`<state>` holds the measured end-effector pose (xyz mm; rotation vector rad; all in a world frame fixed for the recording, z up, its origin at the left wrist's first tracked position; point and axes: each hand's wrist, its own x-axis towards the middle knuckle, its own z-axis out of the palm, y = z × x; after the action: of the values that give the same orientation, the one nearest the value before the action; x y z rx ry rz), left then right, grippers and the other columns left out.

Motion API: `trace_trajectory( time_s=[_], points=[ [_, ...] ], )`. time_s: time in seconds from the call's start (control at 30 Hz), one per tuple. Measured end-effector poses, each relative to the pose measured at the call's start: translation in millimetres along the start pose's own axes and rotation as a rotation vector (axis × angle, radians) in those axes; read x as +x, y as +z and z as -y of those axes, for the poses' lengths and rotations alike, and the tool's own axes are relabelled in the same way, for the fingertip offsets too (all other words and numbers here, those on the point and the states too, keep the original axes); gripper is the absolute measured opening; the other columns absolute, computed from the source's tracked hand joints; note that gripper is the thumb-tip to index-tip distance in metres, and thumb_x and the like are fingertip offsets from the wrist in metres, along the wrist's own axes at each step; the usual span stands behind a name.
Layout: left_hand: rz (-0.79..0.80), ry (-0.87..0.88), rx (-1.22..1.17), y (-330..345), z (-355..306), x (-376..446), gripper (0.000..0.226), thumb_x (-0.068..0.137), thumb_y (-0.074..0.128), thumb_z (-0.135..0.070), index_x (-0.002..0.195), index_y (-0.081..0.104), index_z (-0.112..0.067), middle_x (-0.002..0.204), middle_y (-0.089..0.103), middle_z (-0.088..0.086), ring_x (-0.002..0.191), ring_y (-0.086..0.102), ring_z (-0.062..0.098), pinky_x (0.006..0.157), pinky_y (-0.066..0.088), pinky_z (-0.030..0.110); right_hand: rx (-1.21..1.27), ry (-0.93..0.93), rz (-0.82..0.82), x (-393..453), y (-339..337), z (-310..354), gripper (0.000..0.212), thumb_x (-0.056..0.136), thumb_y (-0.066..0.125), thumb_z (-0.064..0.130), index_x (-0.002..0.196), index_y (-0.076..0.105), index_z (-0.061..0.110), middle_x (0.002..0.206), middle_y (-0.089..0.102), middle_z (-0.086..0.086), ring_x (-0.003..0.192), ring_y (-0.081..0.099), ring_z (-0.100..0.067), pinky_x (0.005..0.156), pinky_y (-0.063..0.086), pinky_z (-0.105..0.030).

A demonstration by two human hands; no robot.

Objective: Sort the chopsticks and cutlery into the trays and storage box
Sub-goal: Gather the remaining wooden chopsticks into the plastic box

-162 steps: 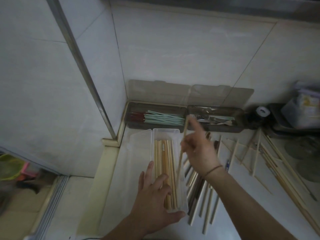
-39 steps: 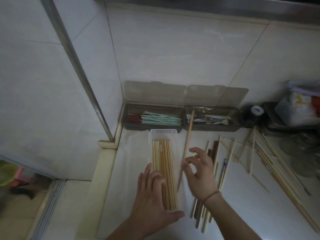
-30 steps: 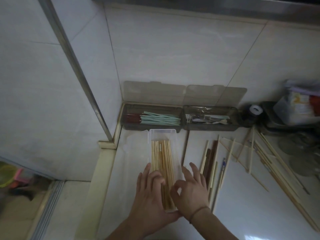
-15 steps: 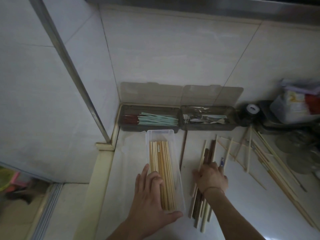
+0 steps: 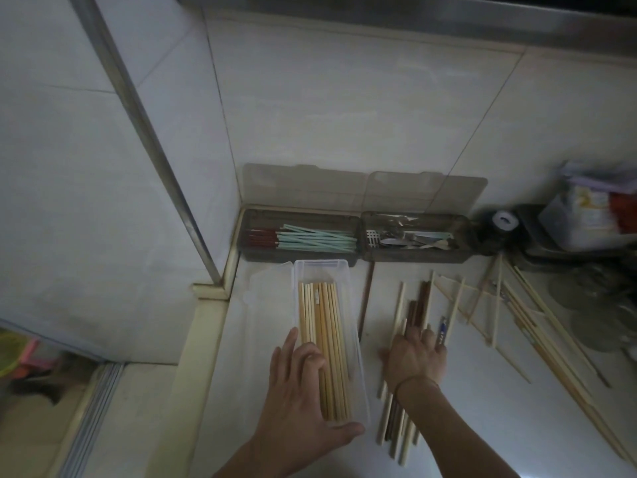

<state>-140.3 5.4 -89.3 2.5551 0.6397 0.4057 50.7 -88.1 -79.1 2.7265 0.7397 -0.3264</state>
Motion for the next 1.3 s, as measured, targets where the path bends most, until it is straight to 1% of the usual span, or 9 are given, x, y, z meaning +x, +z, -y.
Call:
trace_trajectory(
  time_s=[0.23,0.37,0.47,0.53,0.73,0.97,1.07,1.2,1.3],
  points=[
    [0.003,0.001,-0.003,-0.5,-1.3,-0.6,0.086,0.054,0.063,-0.088,0.109,0.034,-0.028,0.129,0.037,-0.005,0.148,0.007,0.027,0.106,0.035,0.063,0.163,0.055,-0.005,-6.0,1.5,-0.4,0.039,0.092,0.036,0.041,0.11,0.066,0.023,0.118,0.059,0.001,0.117,0.046,-0.022,0.092,0.038,-0.035],
    [-0.003,0.002,0.001,-0.7,-0.8,-0.1,0.087,0.054,0.062,-0.088,0.11,0.033,-0.028,0.129,0.036,-0.005,0.148,0.008,0.027,0.106,0.036,0.063,0.701,-0.04,-0.362,-11.1,-10.0,-3.5,0.027,0.09,0.047,0.035,0.081,0.068,0.021,0.09,0.056,0.001,0.098,0.053,-0.026,0.077,0.037,-0.027],
    [-0.009,0.009,0.019,0.3,-0.3,0.3,0.09,0.052,0.063,-0.088,0.11,0.036,-0.026,0.129,0.038,-0.004,0.147,0.012,0.028,0.105,0.037,0.063,1.02,-0.201,-0.53,-27.5,-28.5,6.3,0.028,0.087,0.046,0.045,0.079,0.064,0.025,0.098,0.053,0.006,0.099,0.046,-0.015,0.08,0.027,-0.007],
    [-0.017,0.013,0.022,1.2,0.3,0.2,0.09,0.052,0.063,-0.088,0.11,0.037,-0.025,0.128,0.039,-0.003,0.146,0.014,0.03,0.105,0.037,0.062,0.997,-0.298,-0.514,-37.2,-30.5,17.4,0.028,0.086,0.044,0.048,0.079,0.063,0.029,0.11,0.05,0.009,0.105,0.041,-0.01,0.087,0.028,-0.009],
    [-0.064,0.026,0.017,0.3,-3.6,1.8,0.088,0.05,0.067,-0.085,0.106,0.041,-0.023,0.124,0.044,-0.003,0.146,0.019,0.031,0.105,0.038,0.061,0.538,-0.309,-0.463,-53.2,0.9,32.4,0.023,0.078,0.05,0.045,0.068,0.069,0.034,0.125,0.056,0.002,0.121,0.04,-0.028,0.089,0.048,-0.047],
    [-0.08,0.029,-0.034,1.6,-3.8,1.9,0.085,0.052,0.069,-0.083,0.106,0.04,-0.024,0.122,0.043,-0.004,0.147,0.018,0.032,0.105,0.036,0.062,0.232,-0.279,-0.379,-58.0,-2.4,37.7,0.019,0.062,0.061,0.041,0.051,0.069,0.029,0.11,0.065,0.001,0.119,0.05,-0.034,0.097,0.035,-0.059],
    [-0.058,0.024,-0.016,0.7,-3.4,1.9,0.086,0.051,0.068,-0.084,0.106,0.038,-0.026,0.124,0.043,-0.004,0.147,0.019,0.032,0.105,0.037,0.062,0.278,-0.32,-0.363,-51.6,-1.6,39.3,0.018,0.063,0.06,0.043,0.051,0.067,0.031,0.104,0.068,0.001,0.113,0.056,-0.032,0.094,0.042,-0.056],
    [-0.023,0.008,0.021,0.0,-1.6,1.9,0.086,0.051,0.064,-0.087,0.106,0.036,-0.027,0.125,0.039,-0.005,0.146,0.015,0.03,0.103,0.039,0.063,0.831,-0.313,-0.521,-38.1,5.2,23.2,0.024,0.083,0.049,0.04,0.082,0.07,0.028,0.102,0.066,0.008,0.103,0.056,-0.017,0.084,0.045,-0.028],
    [-0.01,0.002,0.007,-0.6,-1.6,1.1,0.085,0.051,0.065,-0.086,0.107,0.035,-0.029,0.126,0.037,-0.006,0.146,0.013,0.029,0.104,0.037,0.063,0.798,-0.178,-0.561,-22.1,15.0,3.4,0.025,0.085,0.047,0.039,0.086,0.069,0.026,0.091,0.066,0.008,0.089,0.059,-0.021,0.073,0.046,-0.028]
  ],
)
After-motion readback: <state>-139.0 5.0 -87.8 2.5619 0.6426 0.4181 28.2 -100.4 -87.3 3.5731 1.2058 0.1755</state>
